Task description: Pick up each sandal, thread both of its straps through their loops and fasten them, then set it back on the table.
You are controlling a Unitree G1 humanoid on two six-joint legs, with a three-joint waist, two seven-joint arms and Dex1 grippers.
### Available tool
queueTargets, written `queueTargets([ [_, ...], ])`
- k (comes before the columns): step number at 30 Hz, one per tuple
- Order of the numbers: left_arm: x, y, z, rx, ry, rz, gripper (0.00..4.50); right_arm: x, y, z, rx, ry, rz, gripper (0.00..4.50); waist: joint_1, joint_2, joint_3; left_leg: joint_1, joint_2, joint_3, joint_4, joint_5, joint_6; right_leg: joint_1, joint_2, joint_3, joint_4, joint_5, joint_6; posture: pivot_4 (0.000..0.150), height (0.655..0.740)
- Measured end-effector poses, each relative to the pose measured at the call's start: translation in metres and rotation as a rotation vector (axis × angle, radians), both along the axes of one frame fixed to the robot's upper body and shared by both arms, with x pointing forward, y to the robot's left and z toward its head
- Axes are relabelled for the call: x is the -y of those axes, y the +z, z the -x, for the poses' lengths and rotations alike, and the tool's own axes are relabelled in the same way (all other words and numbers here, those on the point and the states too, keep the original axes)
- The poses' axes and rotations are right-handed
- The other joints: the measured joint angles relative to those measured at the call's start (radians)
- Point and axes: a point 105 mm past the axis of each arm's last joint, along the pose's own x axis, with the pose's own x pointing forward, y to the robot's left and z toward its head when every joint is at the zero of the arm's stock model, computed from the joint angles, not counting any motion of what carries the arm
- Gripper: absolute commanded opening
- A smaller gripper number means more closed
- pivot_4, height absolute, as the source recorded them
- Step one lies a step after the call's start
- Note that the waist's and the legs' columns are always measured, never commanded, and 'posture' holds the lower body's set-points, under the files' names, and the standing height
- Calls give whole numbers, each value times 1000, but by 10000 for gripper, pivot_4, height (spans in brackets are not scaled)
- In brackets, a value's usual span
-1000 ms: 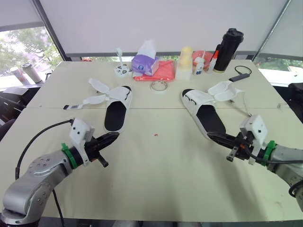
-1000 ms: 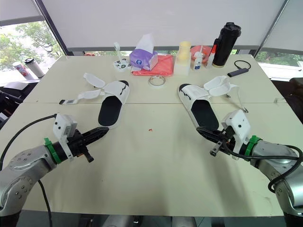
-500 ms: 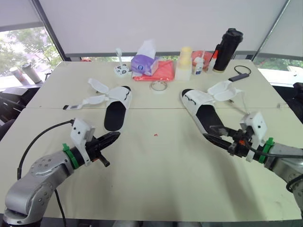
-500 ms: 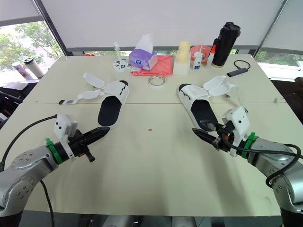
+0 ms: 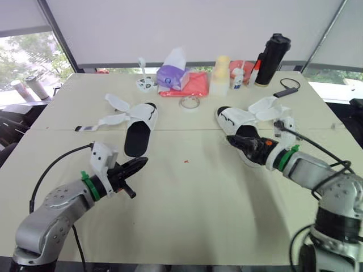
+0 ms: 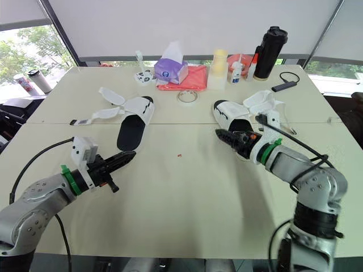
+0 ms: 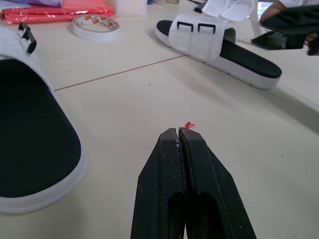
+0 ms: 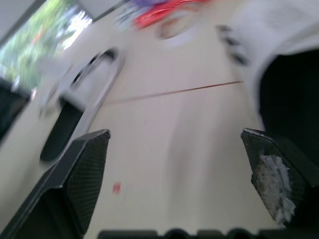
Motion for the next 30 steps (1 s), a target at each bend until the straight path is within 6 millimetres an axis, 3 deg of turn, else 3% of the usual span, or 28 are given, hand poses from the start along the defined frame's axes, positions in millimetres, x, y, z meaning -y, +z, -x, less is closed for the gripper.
queueTargets([
  [5,2,-1,0,0,8,5,0,3,-8,-27,-158,-151,-172,44581,-4,0,0,0,0,0,-1,1,-1,-2,0,0,3,1,0,1500,7400],
  [17,3,0,1,10,26,7,0,28,-2,-48,-195,-345,-298,44581,-31,1,0,0,1,2,-1,2,-2,-6,0,3,12,1,1,1500,7400],
  [26,5,2,0,17,35,13,0,8,12,-75,-170,-360,-424,44581,-46,1,0,0,3,6,-1,3,-3,-9,4,10,14,1,0,1500,7400],
  [30,6,3,0,19,37,22,0,5,9,-84,-171,-376,-437,44581,-51,1,0,0,4,9,-1,3,-3,-11,5,13,14,1,0,1500,7400],
])
